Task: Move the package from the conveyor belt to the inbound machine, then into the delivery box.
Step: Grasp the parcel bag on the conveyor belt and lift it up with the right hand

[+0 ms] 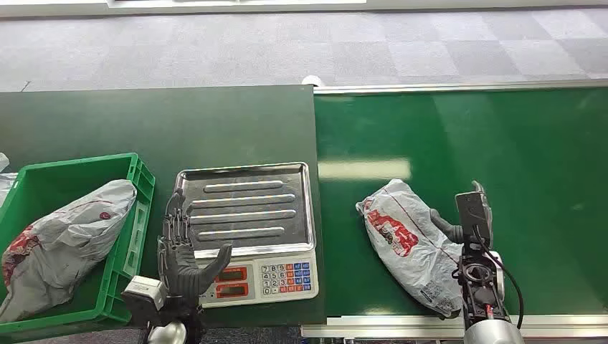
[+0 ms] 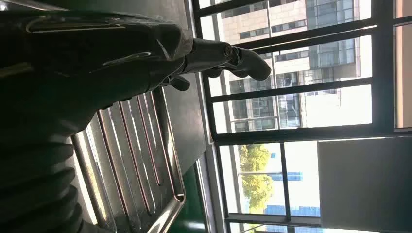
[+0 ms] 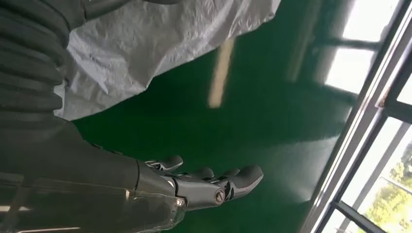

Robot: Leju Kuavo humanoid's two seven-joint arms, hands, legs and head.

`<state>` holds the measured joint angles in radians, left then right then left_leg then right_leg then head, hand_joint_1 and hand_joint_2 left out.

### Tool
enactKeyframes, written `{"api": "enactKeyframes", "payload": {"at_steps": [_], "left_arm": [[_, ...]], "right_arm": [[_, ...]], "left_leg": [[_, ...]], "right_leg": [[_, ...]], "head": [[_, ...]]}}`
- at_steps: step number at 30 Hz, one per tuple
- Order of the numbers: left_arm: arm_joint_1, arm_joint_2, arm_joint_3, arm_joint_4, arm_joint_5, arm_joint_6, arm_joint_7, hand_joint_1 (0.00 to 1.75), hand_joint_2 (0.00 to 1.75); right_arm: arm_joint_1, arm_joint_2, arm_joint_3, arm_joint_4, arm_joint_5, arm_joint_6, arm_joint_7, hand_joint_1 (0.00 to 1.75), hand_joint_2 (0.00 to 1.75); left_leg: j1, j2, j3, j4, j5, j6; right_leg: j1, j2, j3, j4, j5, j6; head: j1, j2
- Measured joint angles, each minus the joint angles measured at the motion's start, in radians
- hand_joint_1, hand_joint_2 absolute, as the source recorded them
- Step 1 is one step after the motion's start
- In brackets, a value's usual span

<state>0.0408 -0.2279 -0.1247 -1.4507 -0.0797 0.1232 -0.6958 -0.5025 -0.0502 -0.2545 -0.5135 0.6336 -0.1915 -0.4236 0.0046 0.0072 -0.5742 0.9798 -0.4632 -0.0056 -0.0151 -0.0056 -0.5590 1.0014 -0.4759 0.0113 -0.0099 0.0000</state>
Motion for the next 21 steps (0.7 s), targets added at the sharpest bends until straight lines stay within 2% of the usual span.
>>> {"api": "enactKeyframes", "payload": {"at_steps": [6, 12, 17, 21], "left_arm": [[0.01, 0.0, 0.007, -0.009, 0.0, -0.002, 0.0, 0.0, 1.75], [-0.023, -0.004, 0.007, 0.014, -0.012, -0.032, 0.0, 0.0, 1.75], [-0.048, -0.009, 0.006, 0.04, -0.014, -0.033, 0.0, 0.0, 1.75], [-0.063, -0.01, 0.005, 0.061, -0.01, -0.033, 0.0, 0.0, 1.75]], "right_arm": [[-0.017, 0.011, 0.045, 0.037, 0.025, 0.002, 0.022, 0.0, 1.75], [0.004, 0.003, 0.126, 0.081, 0.202, 0.054, 0.182, 0.0, 1.75], [0.018, -0.005, 0.187, 0.109, 0.264, 0.131, 0.263, 0.0, 1.75], [0.011, -0.013, 0.212, 0.118, 0.281, 0.177, 0.292, 0.0, 1.75]], "left_leg": [[0.0, -0.001, 0.0, 0.0, 0.0, 0.0], [0.0, -0.001, -0.001, 0.0, 0.0, 0.0], [0.0, 0.0, 0.001, 0.0, 0.0, 0.0], [0.0, 0.0, 0.005, 0.0, -0.001, 0.0]], "right_leg": [[0.0, -0.002, 0.0, 0.0, 0.0, 0.0], [0.0, -0.002, -0.001, 0.0, 0.0, 0.0], [0.0, -0.001, 0.0, 0.0, 0.0, 0.0], [0.0, -0.001, 0.003, 0.0, -0.001, 0.0]], "head": [[0.0, 0.0], [0.0, 0.0], [0.0, 0.0], [0.0, 0.0]]}}
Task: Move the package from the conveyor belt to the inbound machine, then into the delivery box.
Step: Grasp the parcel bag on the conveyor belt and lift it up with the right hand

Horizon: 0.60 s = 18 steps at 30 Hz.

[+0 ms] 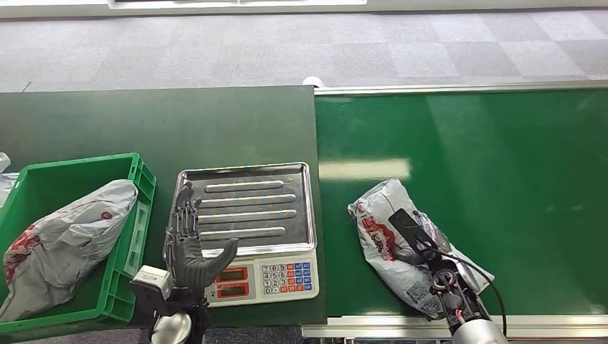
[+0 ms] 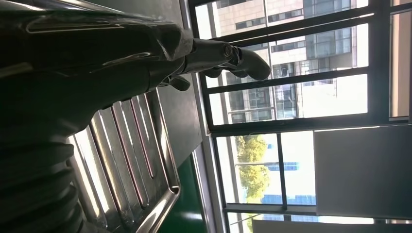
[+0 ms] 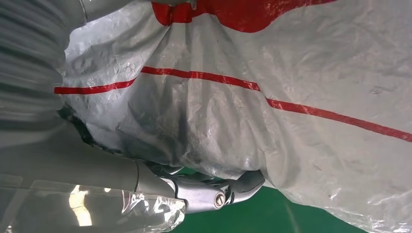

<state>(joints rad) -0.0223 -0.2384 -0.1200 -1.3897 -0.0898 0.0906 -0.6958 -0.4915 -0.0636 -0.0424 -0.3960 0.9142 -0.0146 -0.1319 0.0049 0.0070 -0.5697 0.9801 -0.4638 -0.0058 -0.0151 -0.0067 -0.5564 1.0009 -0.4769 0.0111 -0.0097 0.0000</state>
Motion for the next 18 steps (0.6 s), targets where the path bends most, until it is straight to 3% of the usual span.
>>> {"api": "enactKeyframes", "payload": {"at_steps": [13, 14, 17, 18], "left_arm": [[-0.012, 0.0, -0.003, 0.03, 0.005, 0.001, 0.0, 0.0, 1.75], [-0.012, 0.0, -0.003, 0.031, 0.005, 0.001, 0.0, 0.0, 1.75], [-0.013, 0.0, -0.004, 0.034, 0.007, 0.001, 0.0, 0.0, 1.75], [-0.013, 0.0, -0.004, 0.035, 0.008, 0.001, 0.0, 0.0, 1.75]], "right_arm": [[-0.004, -0.005, 0.029, 0.008, 0.008, 0.023, 0.012, 0.01, 1.75], [-0.004, -0.004, 0.031, 0.008, 0.008, 0.024, 0.012, 0.33, 1.75], [-0.004, -0.004, 0.033, 0.009, 0.011, 0.035, 0.018, 1.62, 1.75], [-0.004, -0.004, 0.033, 0.009, 0.012, 0.037, 0.02, 1.73, 1.75]], "left_leg": [[0.0, 0.0, 0.006, 0.0, 0.0, 0.0], [0.0, 0.0, 0.006, 0.0, 0.0, 0.0], [0.0, 0.0, 0.007, 0.0, 0.0, 0.0], [0.0, 0.0, 0.007, 0.0, 0.0, 0.0]], "right_leg": [[0.0, -0.001, 0.006, 0.0, 0.0, 0.0], [0.0, -0.001, 0.006, 0.0, 0.0, 0.0], [0.0, -0.001, 0.007, 0.0, 0.0, 0.0], [0.0, -0.001, 0.008, 0.0, 0.0, 0.0]], "head": [[0.0, 0.0], [0.0, 0.0], [0.0, 0.0], [0.0, 0.0]]}}
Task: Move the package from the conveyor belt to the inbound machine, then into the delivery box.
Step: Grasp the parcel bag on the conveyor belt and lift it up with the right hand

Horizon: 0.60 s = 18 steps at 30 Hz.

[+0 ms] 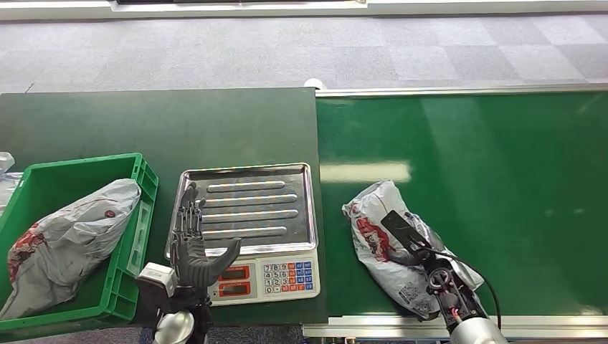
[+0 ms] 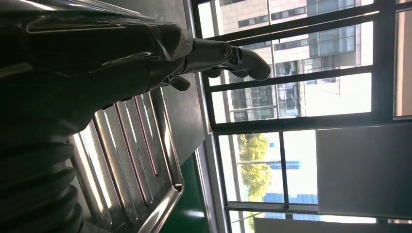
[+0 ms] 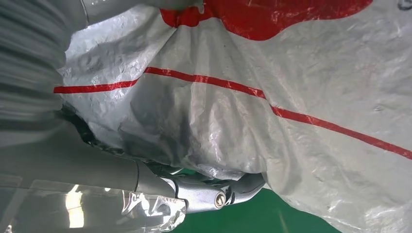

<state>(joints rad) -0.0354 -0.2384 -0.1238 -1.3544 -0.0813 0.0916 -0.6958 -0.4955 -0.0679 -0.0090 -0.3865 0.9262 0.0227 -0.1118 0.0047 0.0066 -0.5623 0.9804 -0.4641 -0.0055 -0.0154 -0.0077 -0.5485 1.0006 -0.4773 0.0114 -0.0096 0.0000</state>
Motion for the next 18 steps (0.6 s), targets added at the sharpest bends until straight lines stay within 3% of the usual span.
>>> {"api": "enactKeyframes", "payload": {"at_steps": [7, 14, 18], "left_arm": [[-0.001, 0.0, -0.002, 0.007, 0.005, 0.005, 0.0, 0.0, 1.75], [0.05, 0.004, 0.003, -0.037, 0.007, 0.042, 0.0, 0.0, 1.75], [0.081, 0.006, 0.01, -0.07, 0.006, 0.035, 0.0, 0.0, 1.75]], "right_arm": [[-0.001, -0.005, 0.004, 0.0, 0.003, -0.01, -0.008, 1.75, 1.75], [0.003, 0.019, -0.033, -0.023, -0.047, -0.186, -0.18, 1.75, 1.75], [-0.003, 0.038, -0.073, -0.07, -0.092, -0.229, -0.265, 1.75, 1.75]], "left_leg": [[0.0, 0.0, 0.004, 0.0, -0.001, 0.001], [0.0, 0.0, -0.001, 0.0, 0.0, 0.001], [0.0, 0.0, -0.005, 0.0, 0.0, 0.0]], "right_leg": [[0.0, 0.0, 0.005, -0.001, 0.0, 0.001], [0.0, 0.001, 0.002, 0.0, 0.001, 0.0], [0.0, 0.0, -0.002, 0.0, 0.0, 0.0]], "head": [[0.0, 0.0], [0.0, 0.0], [0.0, 0.0]]}}
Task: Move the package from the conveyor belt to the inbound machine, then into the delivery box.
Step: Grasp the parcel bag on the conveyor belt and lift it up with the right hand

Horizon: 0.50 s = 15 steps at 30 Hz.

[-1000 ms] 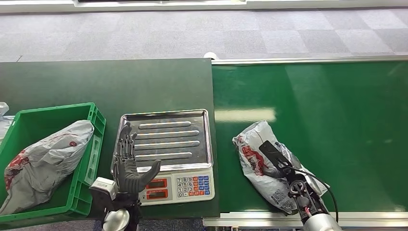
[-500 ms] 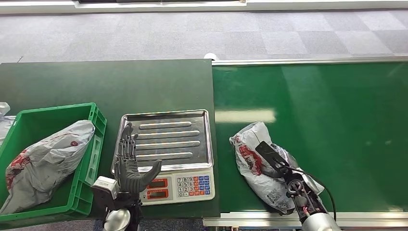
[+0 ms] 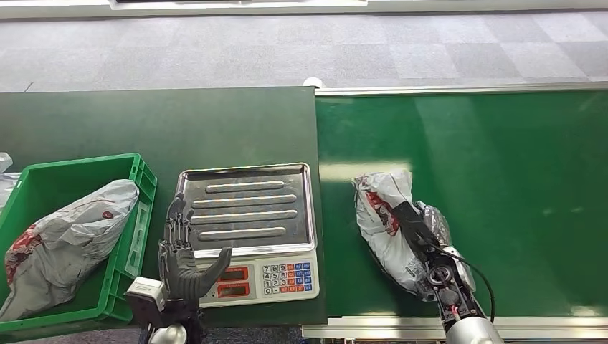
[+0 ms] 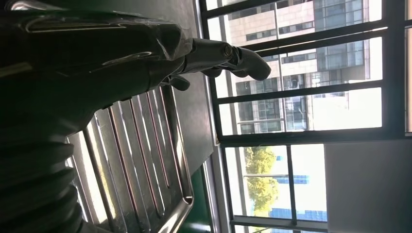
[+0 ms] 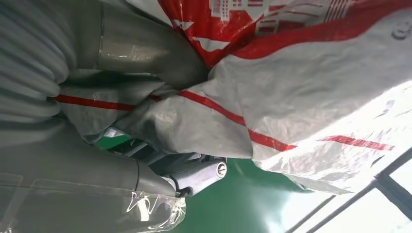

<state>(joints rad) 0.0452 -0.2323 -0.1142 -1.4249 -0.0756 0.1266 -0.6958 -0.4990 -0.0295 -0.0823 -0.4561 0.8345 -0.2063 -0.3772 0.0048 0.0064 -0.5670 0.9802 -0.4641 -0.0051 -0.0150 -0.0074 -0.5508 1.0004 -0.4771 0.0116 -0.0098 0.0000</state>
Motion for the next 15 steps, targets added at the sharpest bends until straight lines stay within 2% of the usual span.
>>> {"api": "enactKeyframes", "payload": {"at_steps": [3, 11, 13, 15], "left_arm": [[0.006, 0.0, 0.003, -0.009, -0.001, -0.002, 0.0, 0.0, 1.75], [0.005, 0.0, 0.013, -0.011, -0.002, -0.014, 0.0, 0.0, 1.75], [0.005, -0.001, 0.015, -0.011, -0.002, -0.014, 0.0, 0.0, 1.75], [0.006, -0.001, 0.016, -0.012, -0.002, -0.014, 0.0, 0.0, 1.75]], "right_arm": [[0.004, 0.008, -0.023, -0.029, -0.01, 0.0, -0.025, 1.75, 1.75], [0.024, 0.018, -0.036, -0.045, 0.023, 0.003, 0.006, 1.75, 1.75], [0.027, 0.021, -0.046, -0.054, 0.005, -0.026, -0.015, 1.75, 1.75], [0.037, 0.028, -0.071, -0.09, -0.05, -0.075, -0.076, 1.75, 1.75]], "left_leg": [[0.0, 0.0, -0.002, 0.0, 0.0, 0.0], [0.0, 0.0, -0.004, 0.0, 0.0, 0.0], [0.0, 0.0, -0.004, 0.0, 0.0, 0.0], [0.0, 0.0, -0.005, 0.0, 0.0, 0.0]], "right_leg": [[0.0, 0.0, -0.002, 0.0, 0.0, 0.0], [0.0, 0.0, -0.004, 0.0, 0.0, 0.0], [0.0, 0.0, -0.004, 0.0, 0.0, 0.0], [0.0, 0.0, -0.005, 0.0, 0.0, 0.0]], "head": [[0.0, 0.0], [0.0, 0.0], [0.0, 0.0], [0.0, 0.0]]}}
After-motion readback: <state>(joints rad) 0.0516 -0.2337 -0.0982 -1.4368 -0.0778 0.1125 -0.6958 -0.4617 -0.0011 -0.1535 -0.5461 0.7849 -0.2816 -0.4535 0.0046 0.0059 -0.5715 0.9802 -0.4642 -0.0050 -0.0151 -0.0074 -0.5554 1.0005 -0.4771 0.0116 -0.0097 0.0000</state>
